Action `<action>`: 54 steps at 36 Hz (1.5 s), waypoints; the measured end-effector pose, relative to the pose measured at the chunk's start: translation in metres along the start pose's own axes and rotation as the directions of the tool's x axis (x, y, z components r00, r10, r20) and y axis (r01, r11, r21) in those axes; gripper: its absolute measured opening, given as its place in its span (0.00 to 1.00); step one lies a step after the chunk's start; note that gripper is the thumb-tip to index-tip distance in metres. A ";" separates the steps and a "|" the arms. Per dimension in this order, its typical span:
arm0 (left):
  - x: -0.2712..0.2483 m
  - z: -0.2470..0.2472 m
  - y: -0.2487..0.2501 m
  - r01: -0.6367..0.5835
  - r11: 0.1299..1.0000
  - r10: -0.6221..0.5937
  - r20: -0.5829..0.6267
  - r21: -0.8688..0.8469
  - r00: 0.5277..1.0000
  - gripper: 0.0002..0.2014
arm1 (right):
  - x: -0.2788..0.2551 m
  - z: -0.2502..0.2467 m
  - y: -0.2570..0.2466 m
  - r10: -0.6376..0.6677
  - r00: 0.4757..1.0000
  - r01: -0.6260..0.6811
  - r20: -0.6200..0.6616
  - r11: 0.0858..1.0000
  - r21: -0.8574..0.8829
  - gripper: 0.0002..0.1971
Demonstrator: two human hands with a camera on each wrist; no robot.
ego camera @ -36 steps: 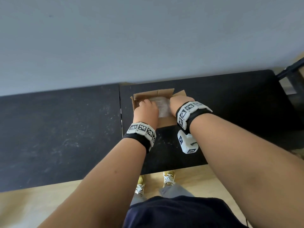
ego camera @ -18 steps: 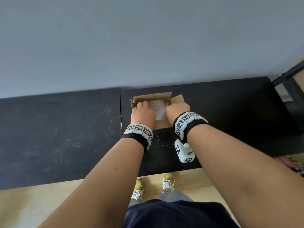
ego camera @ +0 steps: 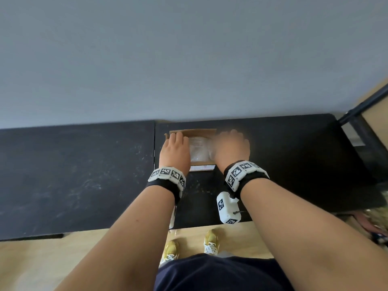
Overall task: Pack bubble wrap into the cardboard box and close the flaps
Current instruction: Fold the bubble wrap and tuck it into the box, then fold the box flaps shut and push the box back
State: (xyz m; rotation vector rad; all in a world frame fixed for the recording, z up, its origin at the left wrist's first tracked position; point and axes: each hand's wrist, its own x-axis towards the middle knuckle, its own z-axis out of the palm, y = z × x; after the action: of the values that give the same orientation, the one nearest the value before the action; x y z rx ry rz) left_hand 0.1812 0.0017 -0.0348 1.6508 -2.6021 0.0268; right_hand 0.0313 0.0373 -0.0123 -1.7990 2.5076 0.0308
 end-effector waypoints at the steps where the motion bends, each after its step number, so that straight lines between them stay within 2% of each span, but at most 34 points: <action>1: -0.002 -0.001 0.000 0.023 1.000 -0.023 -0.030 0.010 0.999 0.15 | -0.001 0.000 0.001 0.017 1.000 -0.017 0.004 1.000 -0.002 0.23; 4: -0.006 0.001 0.000 0.117 0.993 -0.120 -0.181 -0.029 0.976 0.17 | 0.000 0.002 0.005 0.076 0.996 -0.076 0.038 0.997 0.007 0.26; 6: -0.011 0.002 0.000 0.199 0.978 -0.208 -0.214 -0.064 0.954 0.19 | 0.000 0.006 0.007 0.108 0.993 -0.110 0.055 0.993 0.047 0.27; 11: -0.025 0.003 0.009 0.412 0.886 -0.433 -0.062 -0.213 0.899 0.25 | -0.001 0.012 0.007 0.122 0.992 -0.125 0.034 0.980 0.154 0.21; 14: -0.027 0.004 0.015 0.473 0.800 -0.496 0.038 -0.369 0.868 0.24 | -0.002 0.011 0.006 0.091 0.995 -0.096 0.037 0.978 0.186 0.19; 19: -0.027 0.003 0.018 0.424 0.819 -0.445 0.038 -0.386 0.895 0.22 | -0.005 0.010 -0.001 0.007 0.998 -0.021 0.064 0.973 0.229 0.13; 26: -0.021 0.001 0.007 0.327 0.876 -0.308 0.111 -0.355 0.945 0.17 | -0.009 0.011 -0.015 -0.003 0.992 -0.034 0.126 0.957 0.289 0.17; 32: -0.013 0.003 -0.003 0.259 0.878 -0.204 0.176 -0.402 0.963 0.17 | -0.009 0.014 -0.019 -0.014 0.987 -0.032 0.161 0.959 0.281 0.13; 34: -0.010 0.003 -0.006 0.228 0.894 -0.157 0.209 -0.384 0.965 0.17 | -0.009 0.017 -0.019 -0.025 0.982 -0.029 0.187 0.960 0.278 0.16; 38: -0.006 0.005 -0.018 0.099 0.962 -0.016 0.310 -0.253 0.951 0.31 | -0.010 0.018 -0.018 -0.045 0.960 -0.041 0.275 0.953 0.300 0.20; 41: -0.007 0.005 -0.023 0.097 0.959 -0.003 0.330 -0.266 0.944 0.35 | -0.008 0.014 -0.015 -0.076 0.944 -0.025 0.322 0.955 0.296 0.19; 43: -0.006 0.002 -0.025 0.050 0.970 0.038 0.352 -0.239 0.935 0.36 | -0.005 0.011 -0.013 -0.082 0.942 -0.018 0.325 0.955 0.295 0.18; 48: 0.007 -0.008 -0.026 0.018 0.986 0.041 0.351 -0.164 0.936 0.21 | -0.004 0.011 -0.012 -0.059 0.942 -0.042 0.331 0.956 0.290 0.16; 51: 0.015 -0.013 -0.025 0.018 0.990 0.034 0.364 -0.139 0.931 0.19 | -0.003 0.014 -0.011 -0.047 0.953 -0.043 0.300 0.957 0.286 0.15; 54: 0.020 -0.015 -0.023 0.076 0.986 -0.019 0.352 -0.146 0.936 0.18 | 0.000 0.012 -0.011 -0.020 0.964 -0.059 0.264 0.956 0.287 0.15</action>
State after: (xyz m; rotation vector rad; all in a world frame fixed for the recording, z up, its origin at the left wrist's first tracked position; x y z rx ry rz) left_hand 0.1946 -0.0254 -0.0194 1.8017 -2.7148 -0.5097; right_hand 0.0422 0.0342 -0.0240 -1.5412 2.2097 -0.0890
